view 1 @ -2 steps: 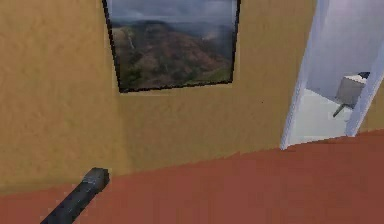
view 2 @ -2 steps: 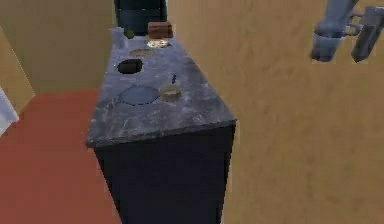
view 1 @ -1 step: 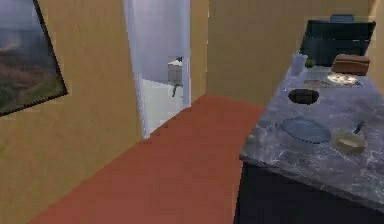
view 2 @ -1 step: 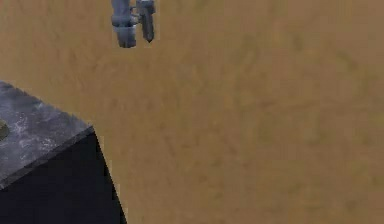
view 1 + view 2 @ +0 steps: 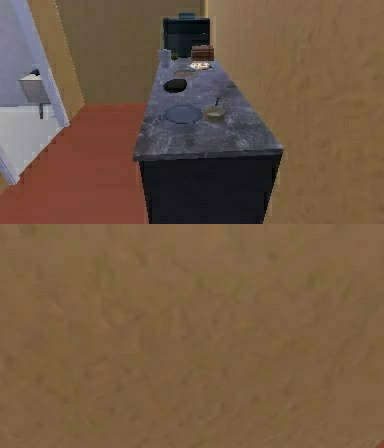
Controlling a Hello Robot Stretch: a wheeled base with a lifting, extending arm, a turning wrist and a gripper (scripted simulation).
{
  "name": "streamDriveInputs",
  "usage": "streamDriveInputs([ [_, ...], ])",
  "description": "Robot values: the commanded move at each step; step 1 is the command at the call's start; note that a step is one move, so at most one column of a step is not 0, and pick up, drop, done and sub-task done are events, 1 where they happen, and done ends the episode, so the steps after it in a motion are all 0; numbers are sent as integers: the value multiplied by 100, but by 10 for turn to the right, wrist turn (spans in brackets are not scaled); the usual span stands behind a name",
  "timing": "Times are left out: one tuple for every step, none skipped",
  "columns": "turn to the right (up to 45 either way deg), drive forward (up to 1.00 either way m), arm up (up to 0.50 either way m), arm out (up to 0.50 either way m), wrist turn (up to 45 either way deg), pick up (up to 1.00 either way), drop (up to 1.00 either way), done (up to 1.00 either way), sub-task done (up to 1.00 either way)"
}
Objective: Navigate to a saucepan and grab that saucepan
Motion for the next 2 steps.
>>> streamDriveInputs([
  [0, 40, 0, 0, 0, 0, 0, 0, 0],
  [-450, 0, 0, 0, 0, 0, 0, 0, 0],
])
